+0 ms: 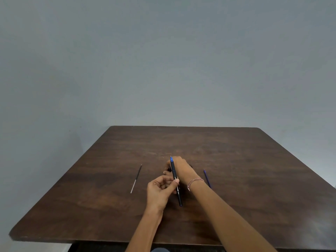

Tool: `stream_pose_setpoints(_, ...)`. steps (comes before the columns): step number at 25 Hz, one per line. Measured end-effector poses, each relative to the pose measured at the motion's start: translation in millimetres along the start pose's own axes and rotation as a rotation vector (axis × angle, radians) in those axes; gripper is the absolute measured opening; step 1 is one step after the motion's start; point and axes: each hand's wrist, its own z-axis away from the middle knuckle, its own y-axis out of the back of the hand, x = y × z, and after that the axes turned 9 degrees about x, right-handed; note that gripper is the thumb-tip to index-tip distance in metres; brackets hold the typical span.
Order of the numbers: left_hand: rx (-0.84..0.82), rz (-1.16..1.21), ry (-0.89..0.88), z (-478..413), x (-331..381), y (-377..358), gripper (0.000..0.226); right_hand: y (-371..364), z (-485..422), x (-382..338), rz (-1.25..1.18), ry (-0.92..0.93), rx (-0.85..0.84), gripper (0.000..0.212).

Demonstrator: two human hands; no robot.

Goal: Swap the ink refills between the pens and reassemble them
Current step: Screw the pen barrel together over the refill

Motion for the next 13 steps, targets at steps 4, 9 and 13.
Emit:
stream_pose_setpoints(4,-0.059,-0.024,0.004,-1,0,0,0.005,-2,20,15,-0.173,0.08,0.262,0.013)
stream_pose_setpoints(9,-0.155,-0.077,0.021,2,1,0,0.008,6,76,38,-0.921,0.052,0.562,0.012)
stream_pose_setpoints(13,-0.261,-0.113,0.034,5,3,0,0.01,-3,109,60,-1.323,0.089,0.55,0.029)
